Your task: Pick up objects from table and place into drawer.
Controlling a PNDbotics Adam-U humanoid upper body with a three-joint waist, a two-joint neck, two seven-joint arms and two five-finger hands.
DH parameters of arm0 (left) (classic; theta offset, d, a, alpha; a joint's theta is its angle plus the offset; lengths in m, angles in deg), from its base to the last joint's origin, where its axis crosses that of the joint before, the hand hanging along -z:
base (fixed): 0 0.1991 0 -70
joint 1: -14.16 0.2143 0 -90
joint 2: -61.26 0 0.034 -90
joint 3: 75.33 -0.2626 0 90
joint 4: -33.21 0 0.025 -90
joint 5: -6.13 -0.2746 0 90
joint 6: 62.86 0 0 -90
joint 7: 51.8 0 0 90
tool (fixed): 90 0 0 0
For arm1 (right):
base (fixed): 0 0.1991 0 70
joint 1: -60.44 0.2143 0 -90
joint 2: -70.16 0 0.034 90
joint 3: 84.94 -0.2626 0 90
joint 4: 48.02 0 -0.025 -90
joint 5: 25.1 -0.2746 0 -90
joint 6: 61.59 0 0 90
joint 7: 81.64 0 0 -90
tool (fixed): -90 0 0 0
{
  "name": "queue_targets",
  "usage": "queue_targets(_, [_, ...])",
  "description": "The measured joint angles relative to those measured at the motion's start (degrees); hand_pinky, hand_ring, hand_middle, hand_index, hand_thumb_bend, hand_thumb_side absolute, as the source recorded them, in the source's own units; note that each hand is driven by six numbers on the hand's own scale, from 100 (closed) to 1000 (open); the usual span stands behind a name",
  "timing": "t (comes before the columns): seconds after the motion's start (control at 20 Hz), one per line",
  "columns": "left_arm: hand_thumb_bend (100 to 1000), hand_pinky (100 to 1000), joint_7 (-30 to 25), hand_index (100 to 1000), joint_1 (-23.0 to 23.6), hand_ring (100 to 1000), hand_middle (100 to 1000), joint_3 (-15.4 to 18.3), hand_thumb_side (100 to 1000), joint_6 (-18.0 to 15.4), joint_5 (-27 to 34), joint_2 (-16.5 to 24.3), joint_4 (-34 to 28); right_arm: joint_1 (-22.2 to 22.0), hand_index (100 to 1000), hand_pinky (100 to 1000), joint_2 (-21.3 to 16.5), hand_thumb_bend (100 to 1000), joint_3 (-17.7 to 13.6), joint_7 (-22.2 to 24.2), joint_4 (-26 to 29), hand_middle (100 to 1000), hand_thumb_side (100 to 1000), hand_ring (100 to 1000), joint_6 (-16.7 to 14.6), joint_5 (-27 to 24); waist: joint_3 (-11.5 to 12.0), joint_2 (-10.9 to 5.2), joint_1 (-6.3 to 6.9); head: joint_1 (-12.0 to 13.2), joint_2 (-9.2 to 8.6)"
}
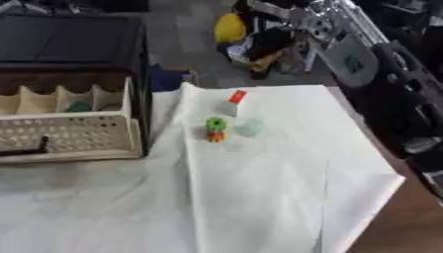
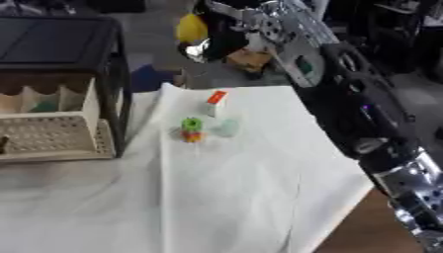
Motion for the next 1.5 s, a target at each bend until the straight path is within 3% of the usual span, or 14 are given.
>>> queue_targets(1.5, [100, 323, -1.1, 574, -1.5, 337, 355, -0.6, 1000, 1.0, 0.7, -0.5, 0.0, 9.2, 650, 522, 17.0, 321, -0.1, 1.6, -5.0, 437, 656, 563, 0.4, 3.2, 1.5, -0.29, -0.35, -0.1, -0.04])
